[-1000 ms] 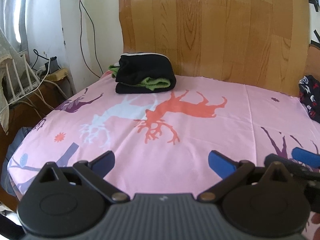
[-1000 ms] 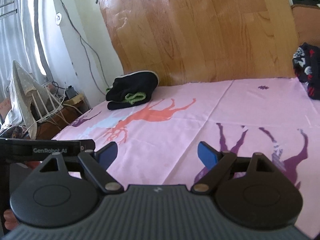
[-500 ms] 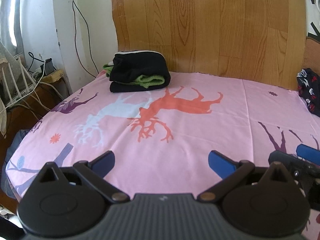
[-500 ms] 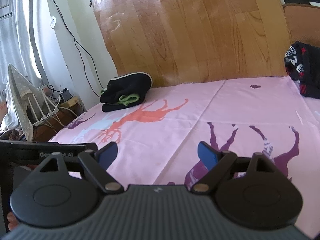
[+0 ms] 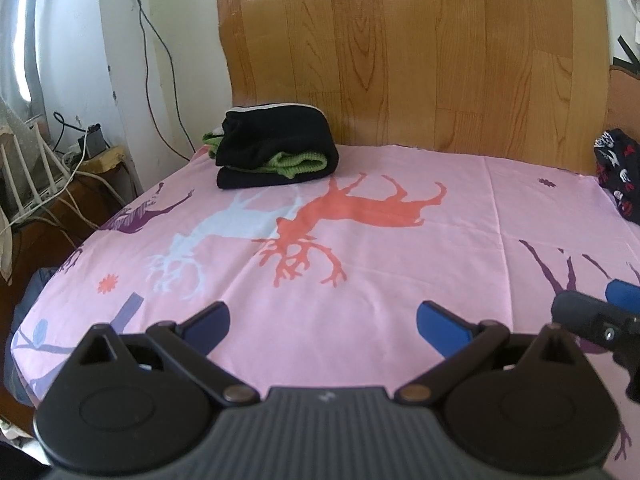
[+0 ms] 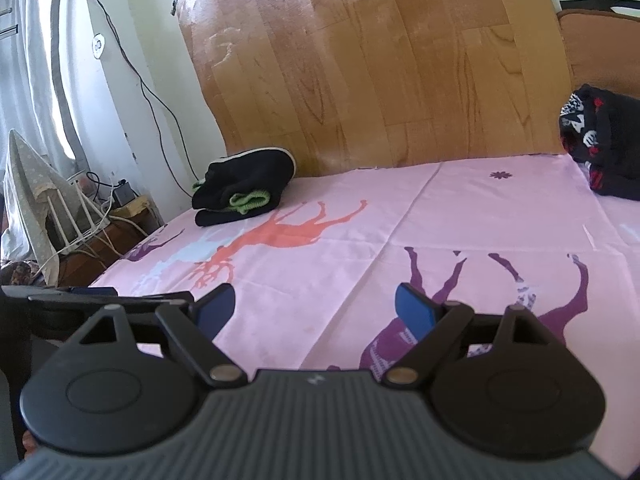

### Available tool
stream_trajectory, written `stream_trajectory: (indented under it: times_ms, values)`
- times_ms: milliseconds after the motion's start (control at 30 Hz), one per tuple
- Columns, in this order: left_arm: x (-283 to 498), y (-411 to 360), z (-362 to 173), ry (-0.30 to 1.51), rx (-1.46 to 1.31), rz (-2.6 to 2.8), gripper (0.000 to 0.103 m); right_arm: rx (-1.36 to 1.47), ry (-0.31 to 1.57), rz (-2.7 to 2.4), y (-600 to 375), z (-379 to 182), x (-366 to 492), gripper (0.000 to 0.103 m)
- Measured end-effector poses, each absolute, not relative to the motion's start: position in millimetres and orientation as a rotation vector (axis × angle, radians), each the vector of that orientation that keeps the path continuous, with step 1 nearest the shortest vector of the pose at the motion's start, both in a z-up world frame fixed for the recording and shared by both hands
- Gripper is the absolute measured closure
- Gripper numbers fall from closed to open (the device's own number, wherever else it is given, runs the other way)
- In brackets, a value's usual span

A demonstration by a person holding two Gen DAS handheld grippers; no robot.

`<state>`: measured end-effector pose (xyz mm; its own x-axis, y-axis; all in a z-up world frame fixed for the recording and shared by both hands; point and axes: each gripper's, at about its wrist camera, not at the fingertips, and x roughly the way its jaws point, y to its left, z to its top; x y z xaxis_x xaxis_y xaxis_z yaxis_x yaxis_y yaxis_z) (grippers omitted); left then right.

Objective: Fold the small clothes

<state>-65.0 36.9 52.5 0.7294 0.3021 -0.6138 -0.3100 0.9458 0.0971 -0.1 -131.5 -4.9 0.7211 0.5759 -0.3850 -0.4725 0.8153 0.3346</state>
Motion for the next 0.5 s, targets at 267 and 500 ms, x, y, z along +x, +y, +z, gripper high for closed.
stream_trajectory:
  times_ms: [267, 500]
  values:
    - [-64.7, 31.7, 51.5, 0.671, -0.011, 0.297, 0.0, 0.222, 0.486, 0.57, -134.4, -2.6, -4.1, 0.014]
    - [-65.4, 24.8, 50.5, 0.672, -0.002, 0.271, 0.0, 0.262, 0.493, 0.532, -143.4, -5.0, -2.7, 0.014]
